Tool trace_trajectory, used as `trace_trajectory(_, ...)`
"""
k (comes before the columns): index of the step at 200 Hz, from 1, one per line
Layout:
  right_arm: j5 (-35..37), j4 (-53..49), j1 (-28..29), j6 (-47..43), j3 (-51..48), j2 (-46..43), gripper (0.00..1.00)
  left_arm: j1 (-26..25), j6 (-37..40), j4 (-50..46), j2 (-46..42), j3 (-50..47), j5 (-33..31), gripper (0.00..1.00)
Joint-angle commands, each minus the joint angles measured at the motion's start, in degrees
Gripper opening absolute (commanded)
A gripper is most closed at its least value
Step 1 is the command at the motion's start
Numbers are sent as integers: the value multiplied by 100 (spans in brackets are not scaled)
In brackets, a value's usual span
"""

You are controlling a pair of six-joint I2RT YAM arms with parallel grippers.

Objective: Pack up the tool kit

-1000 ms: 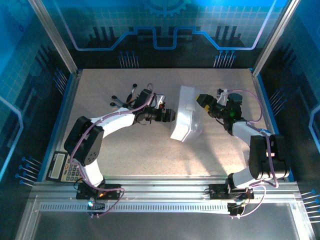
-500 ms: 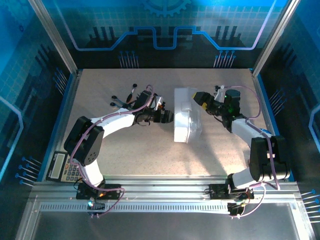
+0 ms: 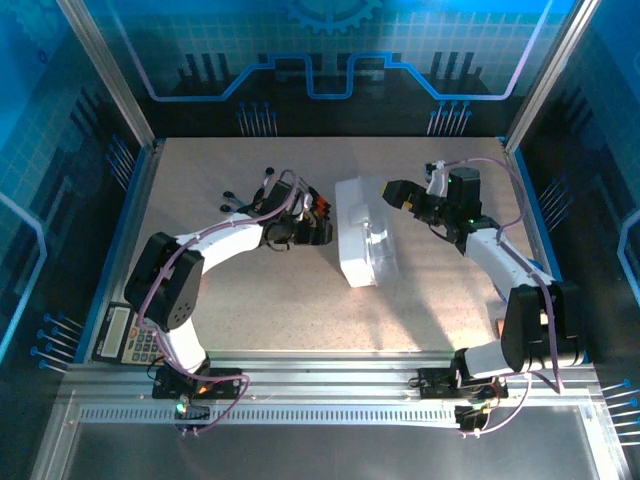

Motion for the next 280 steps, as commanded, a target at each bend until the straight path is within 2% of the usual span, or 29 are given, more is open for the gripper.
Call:
trace_trajectory(1,80,-742,75,-535,249,-79,100,10,178,-448,-365,213,-338,99)
trace_trajectory(22,101,-1203,165,-826,490,92,100,51,270,-649,-595,303,-416,99)
trace_trajectory(40,247,-1590,258,-1044,720,277,100,148,209,-702,-861,388,-55,99)
trace_trajectory(87,272,-1654,346,-1012,1007,756,100,282,-467,-387,-1169,941,1552,99)
trace_trajectory(110,331,-1637,387,-925,1120,951,96,253,-1306,602,-912,971,2559,99)
trace_trajectory(125,352,-1601,399,-855,1173,1036,96,160,-1757,993,-641,1057,2849,99)
trace_trajectory(164,398,-1419,409,-718,1220,1139,94,-88,-2069,1105,-297,1132,2802,99)
trace_trajectory(223,344,-1146,451,-546,1169,1276,89,-326,-2137,1013,75,1336,2800,99)
trace_trajectory(280,493,-1065,449,-533,995,1108,88,-407,-1660,176,265,1766,2283,99)
